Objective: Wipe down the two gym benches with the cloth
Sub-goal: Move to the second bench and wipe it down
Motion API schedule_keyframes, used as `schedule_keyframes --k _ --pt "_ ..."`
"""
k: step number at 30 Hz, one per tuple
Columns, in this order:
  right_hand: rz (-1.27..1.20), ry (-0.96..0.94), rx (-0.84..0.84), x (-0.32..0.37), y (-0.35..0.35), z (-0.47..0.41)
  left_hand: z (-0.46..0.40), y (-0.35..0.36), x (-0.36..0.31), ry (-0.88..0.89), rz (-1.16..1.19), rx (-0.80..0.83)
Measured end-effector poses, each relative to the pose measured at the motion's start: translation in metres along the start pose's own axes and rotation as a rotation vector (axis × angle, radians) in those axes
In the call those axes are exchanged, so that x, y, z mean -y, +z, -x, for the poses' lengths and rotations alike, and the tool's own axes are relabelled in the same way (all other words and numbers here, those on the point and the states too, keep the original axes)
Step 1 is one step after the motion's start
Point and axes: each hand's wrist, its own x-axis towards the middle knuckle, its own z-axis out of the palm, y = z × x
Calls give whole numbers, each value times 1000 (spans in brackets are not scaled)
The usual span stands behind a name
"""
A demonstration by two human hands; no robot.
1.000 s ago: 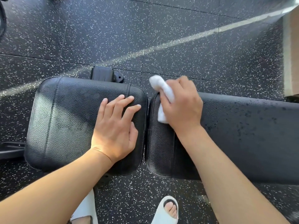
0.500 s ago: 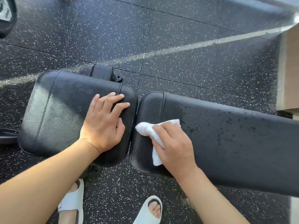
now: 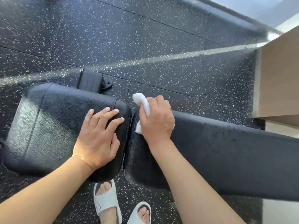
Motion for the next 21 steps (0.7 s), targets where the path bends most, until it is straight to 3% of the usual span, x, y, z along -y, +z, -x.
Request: schedule_keyframes --k 3,7,10,14,21 --pt "-14 7 -1 6 4 -5 -3 1 2 1 5 4" --pt "-37 -197 66 -18 -8 -10 -2 2 4 6 -1 1" --pt "203 -178 240 -53 -17 -22 -2 1 4 8 2 10" --pt "36 125 110 -60 -24 -28 -3 0 2 -7 16 22" --pt "5 -72 101 5 -4 -15 -2 -3 0 -31 14 38"
